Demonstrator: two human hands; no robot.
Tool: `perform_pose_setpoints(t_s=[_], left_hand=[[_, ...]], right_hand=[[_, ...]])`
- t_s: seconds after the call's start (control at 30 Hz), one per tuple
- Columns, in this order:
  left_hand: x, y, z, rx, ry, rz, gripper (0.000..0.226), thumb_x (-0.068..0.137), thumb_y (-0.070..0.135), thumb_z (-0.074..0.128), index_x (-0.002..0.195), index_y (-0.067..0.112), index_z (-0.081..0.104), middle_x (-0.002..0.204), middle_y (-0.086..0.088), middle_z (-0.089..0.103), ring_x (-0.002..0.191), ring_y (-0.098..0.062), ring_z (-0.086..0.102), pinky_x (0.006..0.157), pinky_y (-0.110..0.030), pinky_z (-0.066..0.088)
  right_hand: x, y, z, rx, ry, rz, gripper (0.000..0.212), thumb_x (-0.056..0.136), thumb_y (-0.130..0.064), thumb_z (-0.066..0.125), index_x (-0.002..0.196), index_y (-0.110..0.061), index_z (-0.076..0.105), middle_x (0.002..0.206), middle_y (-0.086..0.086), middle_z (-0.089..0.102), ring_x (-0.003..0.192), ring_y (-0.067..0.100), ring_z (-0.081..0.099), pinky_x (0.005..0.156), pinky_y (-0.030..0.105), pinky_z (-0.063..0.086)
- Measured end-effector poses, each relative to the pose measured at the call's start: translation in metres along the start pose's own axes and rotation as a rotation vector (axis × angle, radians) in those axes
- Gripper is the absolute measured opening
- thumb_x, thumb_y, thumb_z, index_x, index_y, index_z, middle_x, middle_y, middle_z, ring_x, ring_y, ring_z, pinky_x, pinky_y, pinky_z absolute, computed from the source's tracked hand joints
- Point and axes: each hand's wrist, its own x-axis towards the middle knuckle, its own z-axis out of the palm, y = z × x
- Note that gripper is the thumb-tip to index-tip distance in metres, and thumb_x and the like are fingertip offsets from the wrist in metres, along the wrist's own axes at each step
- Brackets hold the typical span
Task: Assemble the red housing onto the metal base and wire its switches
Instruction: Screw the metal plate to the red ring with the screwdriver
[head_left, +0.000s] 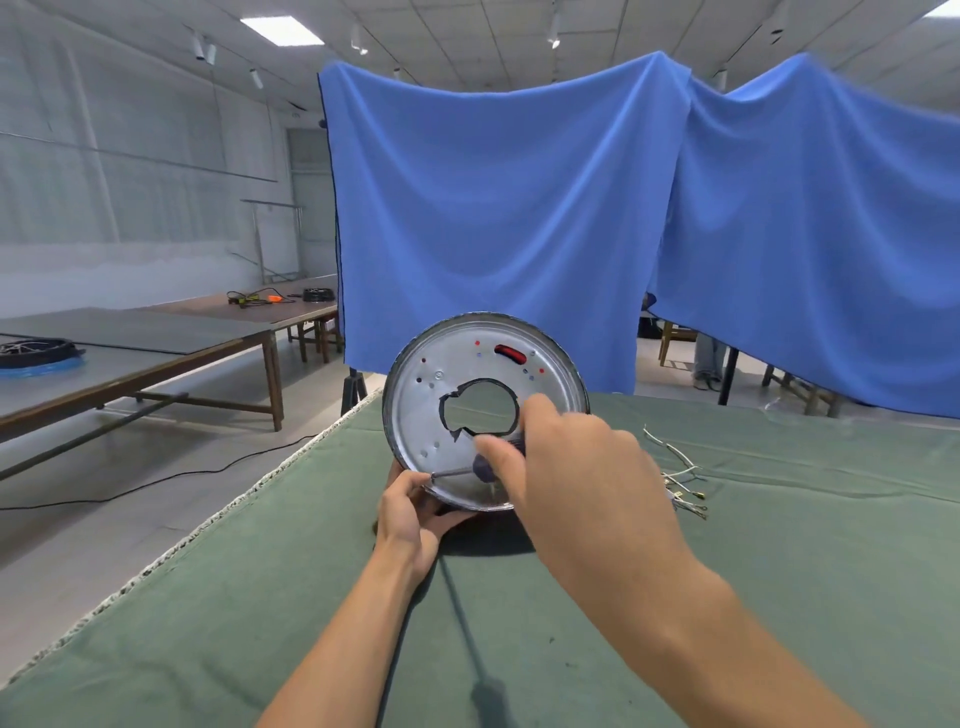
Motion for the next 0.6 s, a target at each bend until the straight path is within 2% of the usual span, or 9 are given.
perform_pose_setpoints(t_s=[0.07, 0.1, 0.17, 0.23, 0.3, 0.37, 0.43, 0.53, 0.6], left_hand=[[0.0, 0.0, -0.002, -0.017, 0.014, 0.011, 0.023, 0.081, 0.002, 0.041, 0.069, 0.011, 0.058, 0.065, -0.012, 0.067, 0.054, -0.026, 0.066, 0.05, -0.04, 0.055], [0.0, 0.0, -0.003, -0.039, 0.017, 0.014, 0.026, 0.081, 0.002, 0.041, 0.067, 0.01, 0.06, 0.067, -0.013, 0.068, 0.057, -0.026, 0.067, 0.051, -0.041, 0.055], [0.0, -0.001, -0.004, -0.087, 0.027, 0.015, 0.029, 0.081, 0.001, 0.042, 0.067, 0.009, 0.065, 0.073, -0.015, 0.07, 0.061, -0.027, 0.069, 0.051, -0.04, 0.055], [0.0, -0.001, -0.004, -0.089, 0.025, 0.01, 0.023, 0.082, 0.002, 0.043, 0.081, 0.007, 0.065, 0.082, -0.016, 0.07, 0.065, -0.028, 0.07, 0.053, -0.041, 0.056], [-0.002, -0.001, -0.004, -0.063, 0.011, 0.013, 0.028, 0.082, 0.004, 0.044, 0.103, 0.006, 0.063, 0.093, -0.015, 0.07, 0.071, -0.027, 0.071, 0.056, -0.042, 0.056], [-0.003, -0.001, -0.004, -0.021, -0.004, 0.014, 0.042, 0.084, 0.005, 0.046, 0.125, 0.004, 0.057, 0.094, -0.014, 0.072, 0.075, -0.026, 0.072, 0.058, -0.043, 0.056], [-0.004, -0.001, -0.003, -0.005, -0.011, 0.023, 0.048, 0.085, 0.007, 0.049, 0.133, 0.007, 0.052, 0.093, -0.012, 0.073, 0.077, -0.026, 0.072, 0.06, -0.045, 0.056], [-0.004, 0.0, -0.002, -0.018, -0.016, 0.052, 0.046, 0.09, 0.011, 0.051, 0.136, 0.017, 0.051, 0.095, -0.01, 0.073, 0.075, -0.023, 0.072, 0.056, -0.041, 0.056], [-0.004, -0.001, 0.0, -0.006, -0.027, 0.054, 0.044, 0.092, 0.016, 0.052, 0.135, 0.022, 0.052, 0.107, -0.014, 0.07, 0.079, -0.023, 0.072, 0.057, -0.041, 0.056]], right_hand=[[-0.004, 0.0, 0.0, -0.037, -0.038, 0.057, 0.041, 0.095, -0.06, 0.026, 0.09, -0.019, 0.031, 0.08, 0.0, 0.052, 0.091, 0.03, 0.061, 0.045, 0.03, 0.019], [-0.006, 0.001, 0.0, 0.02, -0.067, 0.074, 0.038, 0.094, -0.058, 0.031, 0.095, -0.021, 0.032, 0.088, 0.003, 0.054, 0.09, 0.032, 0.059, 0.048, 0.033, 0.024], [-0.011, 0.002, -0.002, 0.174, -0.132, 0.083, 0.029, 0.091, -0.043, 0.045, 0.109, -0.027, 0.028, 0.102, 0.001, 0.043, 0.085, 0.032, 0.053, 0.06, 0.036, 0.034], [-0.012, 0.001, -0.003, 0.232, -0.144, 0.057, 0.029, 0.09, -0.031, 0.047, 0.11, -0.03, 0.027, 0.101, -0.003, 0.036, 0.083, 0.03, 0.052, 0.064, 0.035, 0.037], [-0.009, -0.001, -0.003, 0.168, -0.097, 0.046, 0.022, 0.094, -0.041, 0.045, 0.101, -0.026, 0.031, 0.091, -0.004, 0.036, 0.082, 0.028, 0.051, 0.063, 0.033, 0.032], [-0.005, -0.003, -0.004, 0.065, -0.048, 0.058, 0.033, 0.094, -0.054, 0.037, 0.091, -0.022, 0.029, 0.075, -0.003, 0.036, 0.075, 0.027, 0.043, 0.059, 0.033, 0.027], [-0.004, -0.003, -0.005, -0.014, -0.02, 0.07, 0.039, 0.093, -0.06, 0.031, 0.087, -0.022, 0.028, 0.065, -0.004, 0.031, 0.071, 0.026, 0.038, 0.057, 0.035, 0.025], [-0.006, -0.001, -0.007, 0.127, -0.069, 0.087, 0.03, 0.089, -0.05, 0.044, 0.103, -0.029, 0.028, 0.087, -0.004, 0.042, 0.076, 0.027, 0.043, 0.062, 0.035, 0.032], [-0.005, 0.001, -0.008, 0.226, -0.082, 0.074, 0.031, 0.088, -0.04, 0.048, 0.11, -0.033, 0.027, 0.104, -0.005, 0.045, 0.087, 0.028, 0.052, 0.068, 0.035, 0.038]])
